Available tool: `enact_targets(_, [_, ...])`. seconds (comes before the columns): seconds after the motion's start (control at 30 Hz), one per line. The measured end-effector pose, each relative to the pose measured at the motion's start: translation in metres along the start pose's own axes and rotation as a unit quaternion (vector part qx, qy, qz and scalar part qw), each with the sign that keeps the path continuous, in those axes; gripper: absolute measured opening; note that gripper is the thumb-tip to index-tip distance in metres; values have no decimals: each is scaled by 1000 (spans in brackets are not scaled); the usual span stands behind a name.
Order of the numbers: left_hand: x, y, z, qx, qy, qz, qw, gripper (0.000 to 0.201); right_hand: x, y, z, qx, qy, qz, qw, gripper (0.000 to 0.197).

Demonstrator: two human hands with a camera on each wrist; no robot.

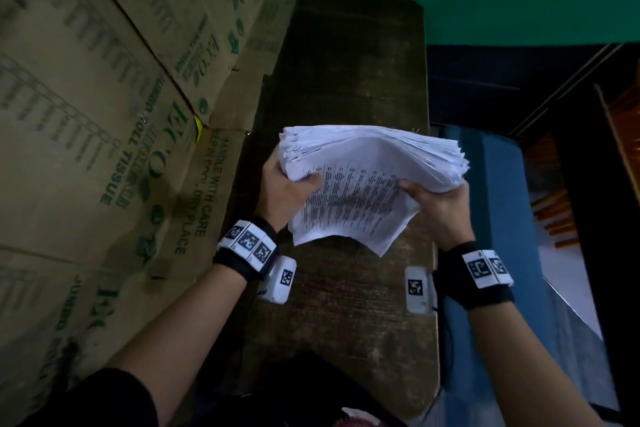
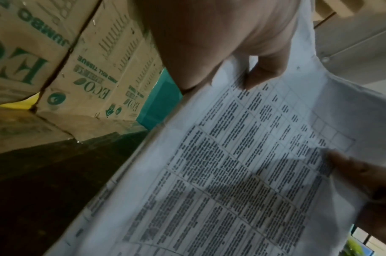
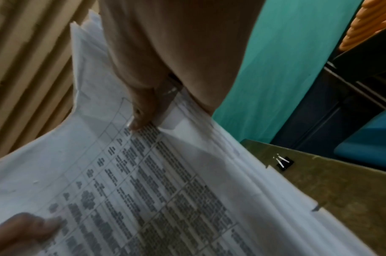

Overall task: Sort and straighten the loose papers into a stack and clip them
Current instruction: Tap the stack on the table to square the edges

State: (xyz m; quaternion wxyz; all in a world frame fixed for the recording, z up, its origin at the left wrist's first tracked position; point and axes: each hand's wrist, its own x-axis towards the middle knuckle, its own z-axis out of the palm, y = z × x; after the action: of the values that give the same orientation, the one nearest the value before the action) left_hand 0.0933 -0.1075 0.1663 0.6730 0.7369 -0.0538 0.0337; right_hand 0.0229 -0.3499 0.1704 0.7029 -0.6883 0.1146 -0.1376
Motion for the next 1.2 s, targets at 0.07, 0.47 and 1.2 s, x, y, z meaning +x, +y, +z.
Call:
enact_targets(0.07, [3,0,-9,40,-51,43,997,38,0,3,-7,-11,-48,5,999,59])
enact_targets(0.47, [25,-6,-4,-22,-41,-57,997,60,13,2,7,-27,8,47,999,46])
enact_targets(1.2, [48,-170,27,68,-54,-406,910,53,78,167,20,-241,-64,357,900,43])
